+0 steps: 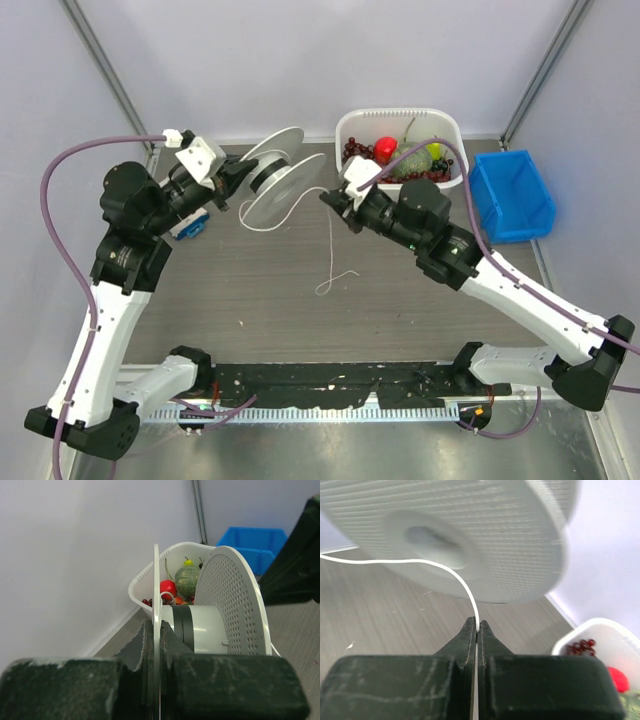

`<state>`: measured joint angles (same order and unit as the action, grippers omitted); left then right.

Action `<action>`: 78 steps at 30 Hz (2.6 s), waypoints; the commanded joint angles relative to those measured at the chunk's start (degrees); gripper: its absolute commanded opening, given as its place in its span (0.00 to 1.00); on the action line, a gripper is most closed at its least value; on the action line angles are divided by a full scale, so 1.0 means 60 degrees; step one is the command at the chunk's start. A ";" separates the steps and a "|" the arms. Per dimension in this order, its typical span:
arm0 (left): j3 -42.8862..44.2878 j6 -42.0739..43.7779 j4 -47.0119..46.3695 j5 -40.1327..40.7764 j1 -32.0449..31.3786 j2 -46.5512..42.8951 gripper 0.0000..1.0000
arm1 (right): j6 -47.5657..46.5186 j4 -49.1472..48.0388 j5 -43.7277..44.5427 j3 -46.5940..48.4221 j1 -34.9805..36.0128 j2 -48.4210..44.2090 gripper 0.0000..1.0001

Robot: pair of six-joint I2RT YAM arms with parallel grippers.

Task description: Wrap the cables

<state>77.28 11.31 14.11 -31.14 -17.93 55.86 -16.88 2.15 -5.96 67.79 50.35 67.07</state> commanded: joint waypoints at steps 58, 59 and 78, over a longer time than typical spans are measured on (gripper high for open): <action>0.0538 -0.2588 -0.0403 -0.1535 -0.0834 -0.0227 0.00 | -0.0453 0.0241 -0.2142 -0.0267 -0.5667 0.1244 0.01; 0.0597 -0.2632 -0.0418 -0.1491 -0.0834 -0.0198 0.00 | -0.0453 0.0242 -0.2200 -0.0398 -0.5667 0.1229 0.01; 0.2134 -0.2736 -0.0697 -0.0525 -0.0834 0.0665 0.00 | 0.2770 -0.0857 -0.4106 -0.2494 -0.5051 0.1010 0.47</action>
<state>82.65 -5.61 18.48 -35.94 -22.92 60.86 -6.57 -1.34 -32.64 54.96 20.51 74.19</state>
